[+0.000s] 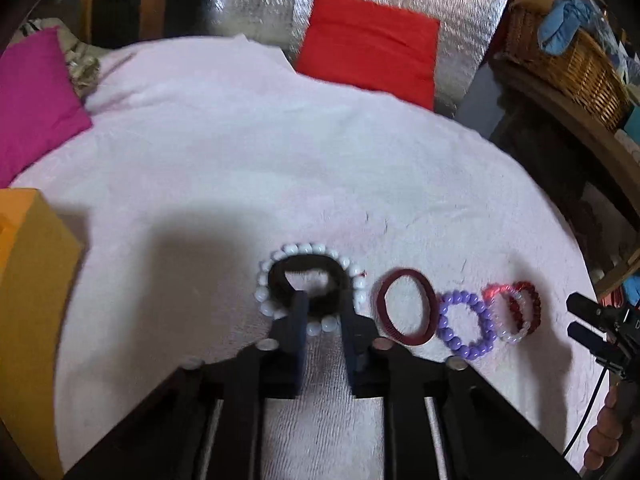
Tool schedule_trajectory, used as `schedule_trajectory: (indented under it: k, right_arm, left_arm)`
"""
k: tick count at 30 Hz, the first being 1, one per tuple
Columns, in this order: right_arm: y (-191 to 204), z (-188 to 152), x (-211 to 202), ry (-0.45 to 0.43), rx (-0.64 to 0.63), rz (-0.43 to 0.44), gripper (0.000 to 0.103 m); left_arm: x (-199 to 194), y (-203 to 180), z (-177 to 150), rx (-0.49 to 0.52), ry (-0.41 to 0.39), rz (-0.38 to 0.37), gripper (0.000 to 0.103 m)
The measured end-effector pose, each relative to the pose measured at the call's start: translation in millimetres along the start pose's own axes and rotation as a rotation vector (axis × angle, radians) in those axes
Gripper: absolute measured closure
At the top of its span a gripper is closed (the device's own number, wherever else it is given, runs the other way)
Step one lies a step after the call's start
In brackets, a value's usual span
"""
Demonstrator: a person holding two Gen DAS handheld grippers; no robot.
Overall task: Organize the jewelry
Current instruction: 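Move both tools back over the row of bracelets, then grasp the red bead bracelet with the right tool while the left tool grasps the black hair tie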
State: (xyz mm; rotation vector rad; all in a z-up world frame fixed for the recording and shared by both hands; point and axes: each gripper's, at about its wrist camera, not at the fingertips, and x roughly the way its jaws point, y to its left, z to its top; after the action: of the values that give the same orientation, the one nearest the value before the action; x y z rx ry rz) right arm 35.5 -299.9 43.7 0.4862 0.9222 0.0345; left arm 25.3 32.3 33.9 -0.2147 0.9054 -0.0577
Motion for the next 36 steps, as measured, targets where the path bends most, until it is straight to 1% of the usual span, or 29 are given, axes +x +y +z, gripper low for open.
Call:
schedule_trajectory:
  k: [2, 5, 7, 11, 13, 15, 19, 21, 22, 23, 24, 25, 27, 30, 31, 32, 33, 34, 36]
  right_arm:
    - [-1, 1, 1, 0.002, 0.002, -0.003, 0.027]
    - [3, 0, 2, 0.003, -0.013, -0.005, 0.027]
    - [9, -1, 3, 0.004, -0.030, -0.007, 0.027]
    - [10, 0, 0, -0.003, -0.035, -0.002, 0.027]
    - [3, 3, -4, -0.017, -0.018, -0.003, 0.027]
    - [-6, 7, -5, -0.016, 0.010, 0.006, 0.027]
    - [-25, 12, -6, -0.017, 0.088, 0.018, 0.027]
    - [-31, 13, -2, -0.005, 0.126, 0.036, 0.032]
    - [-30, 12, 0, 0.004, 0.130, 0.039, 0.037]
    - [-29, 11, 4, 0.014, 0.126, 0.037, 0.040]
    - [-25, 10, 8, 0.023, 0.114, 0.031, 0.041]
    - [-21, 8, 11, 0.029, 0.102, 0.026, 0.041]
    - [-13, 7, 18, 0.033, 0.078, 0.008, 0.041]
    - [0, 4, 28, 0.024, 0.034, -0.033, 0.041]
    - [4, 3, 31, 0.022, 0.019, -0.049, 0.044]
    - [11, 1, 38, 0.022, -0.013, -0.076, 0.050]
    - [16, -1, 43, 0.020, -0.046, -0.113, 0.054]
    - [19, -2, 46, 0.005, -0.074, -0.147, 0.058]
    - [30, -5, 48, -0.042, -0.157, -0.201, 0.069]
  left_arm:
    - [5, 2, 1, -0.003, 0.003, -0.009, 0.096]
    - [1, 4, 0, -0.008, 0.011, -0.027, 0.100]
    - [-3, 4, -3, 0.008, 0.014, -0.028, 0.101]
    - [-13, 10, -12, 0.010, 0.035, -0.038, 0.101]
    - [-19, 13, -15, 0.027, 0.035, -0.017, 0.101]
    - [-20, 18, -15, 0.021, 0.030, -0.017, 0.101]
    - [-23, 28, -6, -0.022, -0.009, -0.050, 0.100]
    - [-20, 29, -2, -0.032, -0.017, -0.063, 0.095]
    - [-18, 28, 0, -0.028, -0.025, -0.055, 0.087]
    - [-16, 27, 1, -0.025, -0.028, -0.047, 0.076]
    - [-13, 26, 2, -0.023, -0.031, -0.045, 0.072]
    - [-10, 24, 4, -0.025, -0.032, -0.050, 0.070]
    - [-4, 23, 6, -0.026, -0.024, -0.061, 0.070]
    - [4, 22, 7, -0.013, -0.018, -0.040, 0.070]
    - [7, 22, 7, -0.002, -0.021, -0.030, 0.070]
    - [7, 21, 8, 0.006, -0.026, -0.027, 0.076]
    - [8, 20, 9, 0.015, -0.026, -0.022, 0.083]
    - [8, 19, 10, 0.031, -0.020, -0.007, 0.094]
    - [8, 21, 10, 0.035, -0.008, -0.009, 0.096]
